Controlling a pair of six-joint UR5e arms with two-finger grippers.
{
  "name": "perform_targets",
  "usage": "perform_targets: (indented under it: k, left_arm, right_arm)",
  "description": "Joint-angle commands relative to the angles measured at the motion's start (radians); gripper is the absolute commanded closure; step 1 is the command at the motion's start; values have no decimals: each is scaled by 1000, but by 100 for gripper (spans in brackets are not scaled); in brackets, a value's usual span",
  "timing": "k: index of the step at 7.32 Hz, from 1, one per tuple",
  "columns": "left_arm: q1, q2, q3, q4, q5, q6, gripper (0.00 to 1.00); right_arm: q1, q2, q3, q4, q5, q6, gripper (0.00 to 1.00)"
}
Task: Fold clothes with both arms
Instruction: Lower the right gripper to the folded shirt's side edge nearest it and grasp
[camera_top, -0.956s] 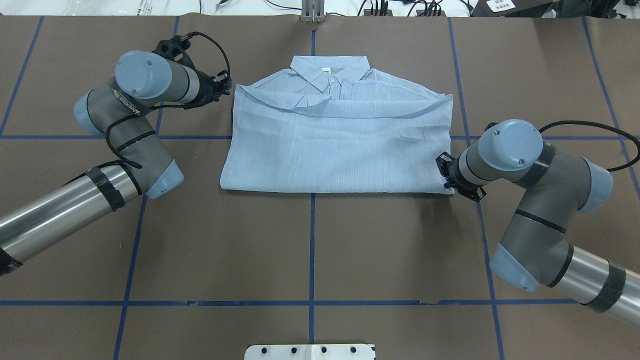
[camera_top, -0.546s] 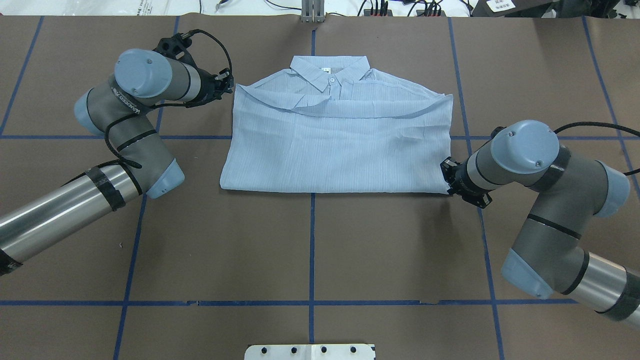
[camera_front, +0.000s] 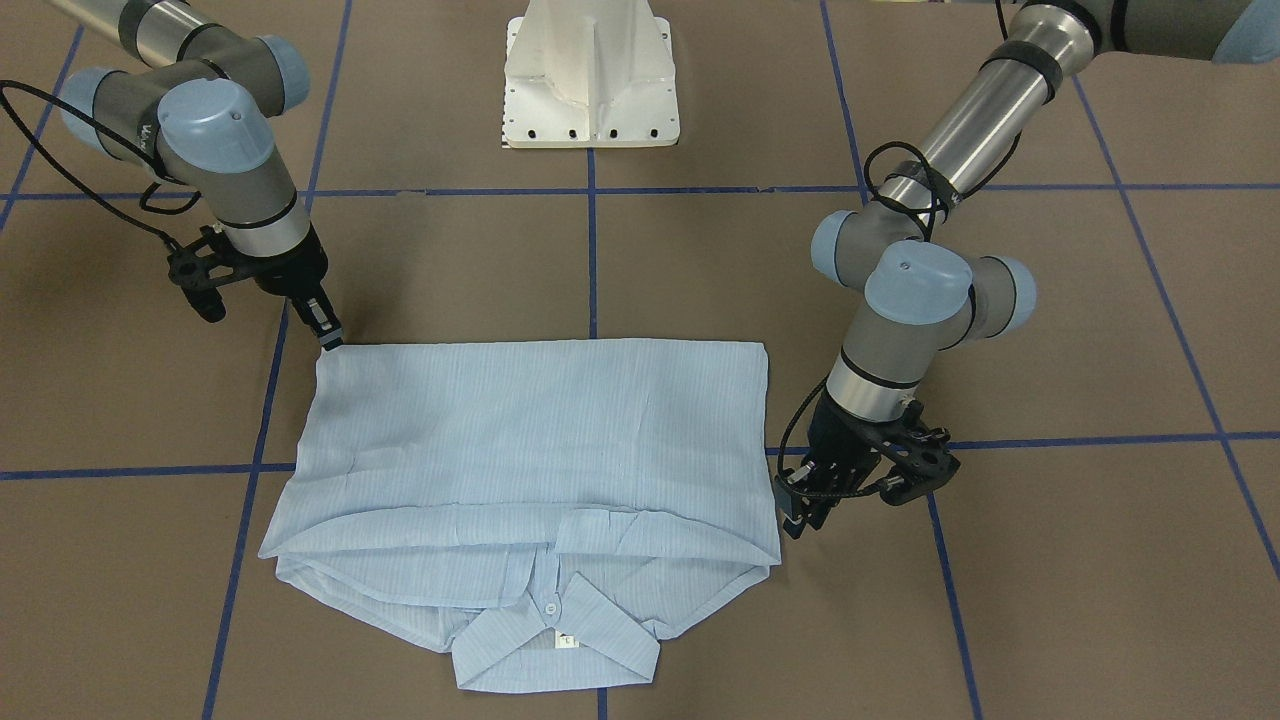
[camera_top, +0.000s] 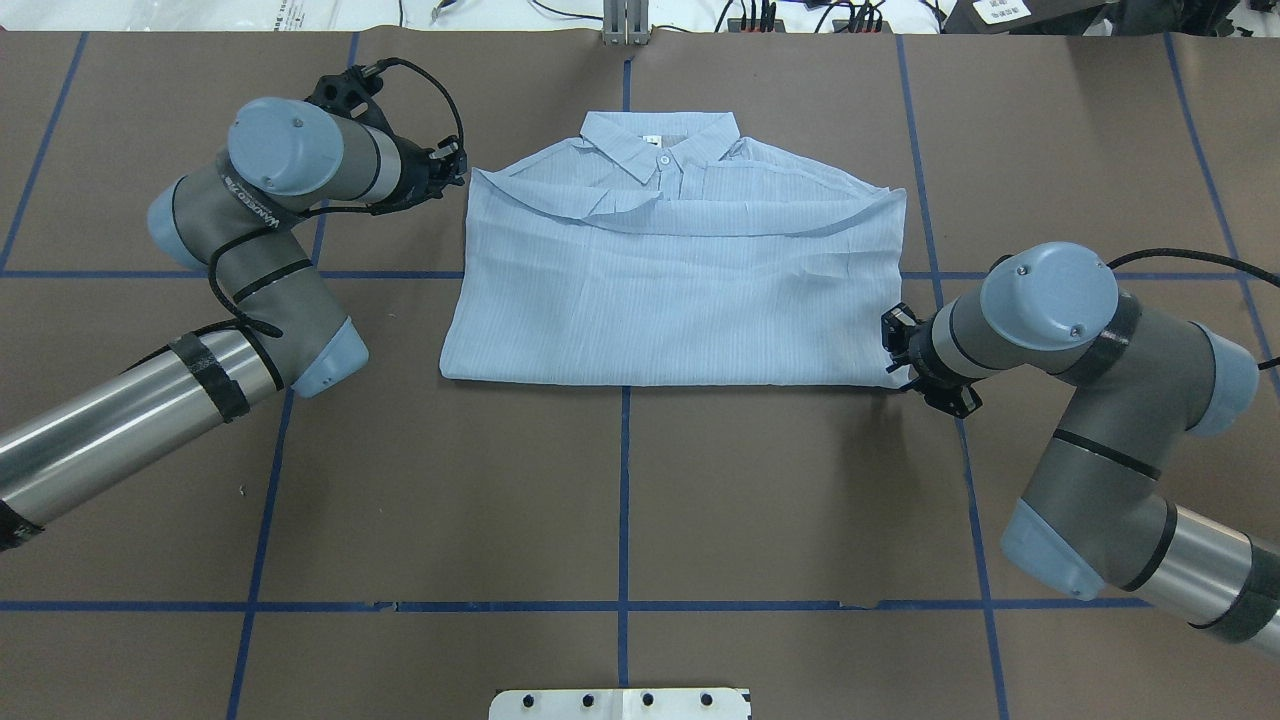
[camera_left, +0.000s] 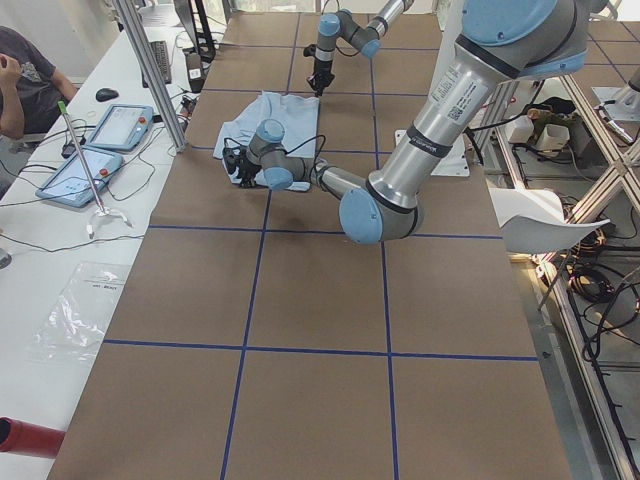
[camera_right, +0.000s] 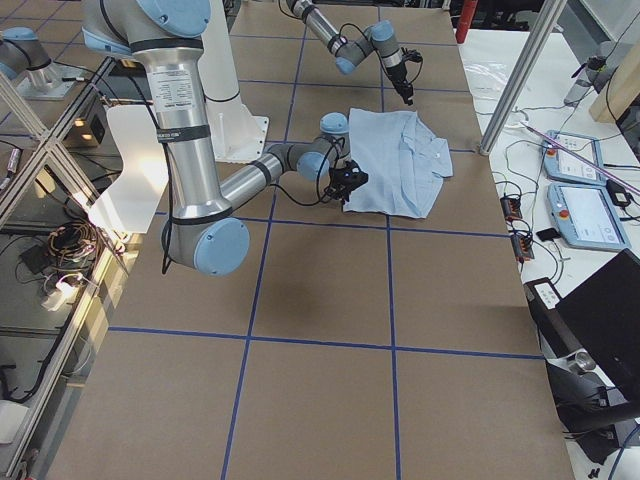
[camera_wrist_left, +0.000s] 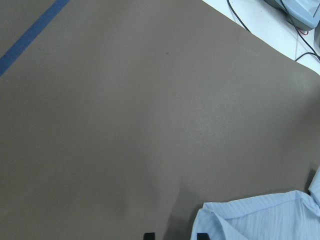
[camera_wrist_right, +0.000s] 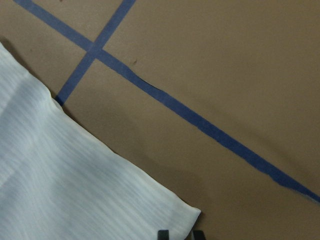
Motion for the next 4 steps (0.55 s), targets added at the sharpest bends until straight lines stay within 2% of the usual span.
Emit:
perform_targets:
  k: [1,3,4]
  left_arm:
    - [1,9,-6,0,1,0,60]
    - [1,12,-6,0,2,0,60]
    - [1,12,-6,0,4,0,60]
  right_arm:
    - [-3,13,-31,3,-8,23,4]
    - [-2,48,-111,73,-8,27,6]
    - [0,60,-114,85,-7,36,17]
